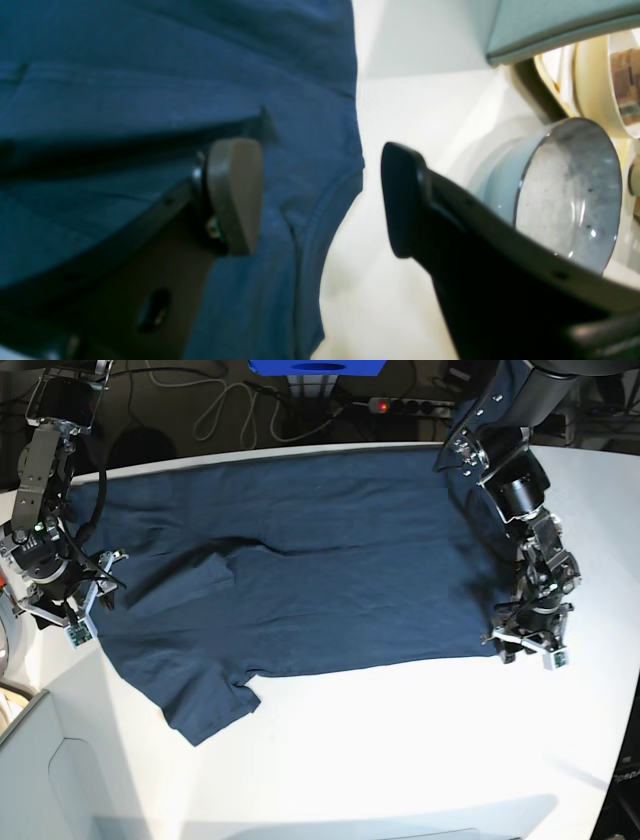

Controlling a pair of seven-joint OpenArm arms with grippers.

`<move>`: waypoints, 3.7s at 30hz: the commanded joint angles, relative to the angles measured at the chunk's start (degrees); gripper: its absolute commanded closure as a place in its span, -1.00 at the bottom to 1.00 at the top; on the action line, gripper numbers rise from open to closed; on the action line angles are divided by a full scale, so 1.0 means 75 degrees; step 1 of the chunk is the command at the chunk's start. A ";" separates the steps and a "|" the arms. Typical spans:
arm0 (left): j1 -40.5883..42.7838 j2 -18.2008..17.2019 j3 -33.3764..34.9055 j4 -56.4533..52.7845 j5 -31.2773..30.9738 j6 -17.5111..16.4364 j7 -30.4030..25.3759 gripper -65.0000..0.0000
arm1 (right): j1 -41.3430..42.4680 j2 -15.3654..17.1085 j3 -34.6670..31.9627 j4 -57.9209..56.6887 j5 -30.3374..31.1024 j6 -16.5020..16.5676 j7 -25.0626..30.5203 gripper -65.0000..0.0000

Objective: Fold the T-shirt properly
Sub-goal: 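Move both grippers to the hem edge of the shirt, then grasp the hem edge with both grippers, then lift the hem and fold it over toward the collar with both grippers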

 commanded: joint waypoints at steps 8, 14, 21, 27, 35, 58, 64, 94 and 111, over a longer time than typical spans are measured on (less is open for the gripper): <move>-0.0298 -0.0303 0.0788 -0.0861 -0.0133 -0.0016 -0.0816 0.14 | 0.0121 0.0122 0.0054 0.0121 0.0019 0.0049 0.0145 -0.09; -0.0252 -0.0303 0.0788 -0.0884 -0.0133 -0.0016 -0.0816 0.48 | 0.0519 0.0122 0.0042 0.0085 0.0019 0.0049 0.0274 -0.09; -0.0169 -0.0303 0.0776 -0.0826 -0.0133 -0.0016 -0.0769 1.00 | 0.2278 -0.0042 -0.0005 -0.1520 0.0019 0.0049 0.0309 -0.09; -0.0111 -0.0292 0.0776 -0.0814 -0.0133 -0.0016 -0.0769 1.00 | 0.4177 -0.0218 -0.0942 -0.4498 0.0019 0.0049 0.0848 -0.10; 0.0077 -0.0268 0.0776 -0.0814 -0.0098 -0.0016 -0.0769 1.00 | 0.5630 -0.0476 -0.1810 -0.8835 0.0019 0.0002 0.4881 -0.11; 0.0241 -0.0292 0.0776 -0.0802 -0.0086 -0.0016 -0.0793 1.00 | 0.5032 -0.0441 -0.1857 -1.0769 -0.0004 -0.1920 0.7366 -0.09; 0.0241 -0.0268 0.0788 -0.0802 -0.0074 -0.0016 -0.0793 1.00 | 0.4962 -0.0476 -0.2865 -1.0769 -0.1001 -0.1920 0.7366 0.17; 0.1694 0.0670 0.0788 0.3664 -0.0156 -0.0109 -0.0746 1.00 | 0.2582 -0.0968 -0.0732 -0.5869 -0.1048 -0.1030 0.6592 1.00; 0.3253 0.0752 0.0776 0.4437 -0.2067 -0.0109 -0.0757 1.00 | 0.0262 -0.0991 -0.0720 -0.3056 -0.1048 -0.1030 0.6311 1.00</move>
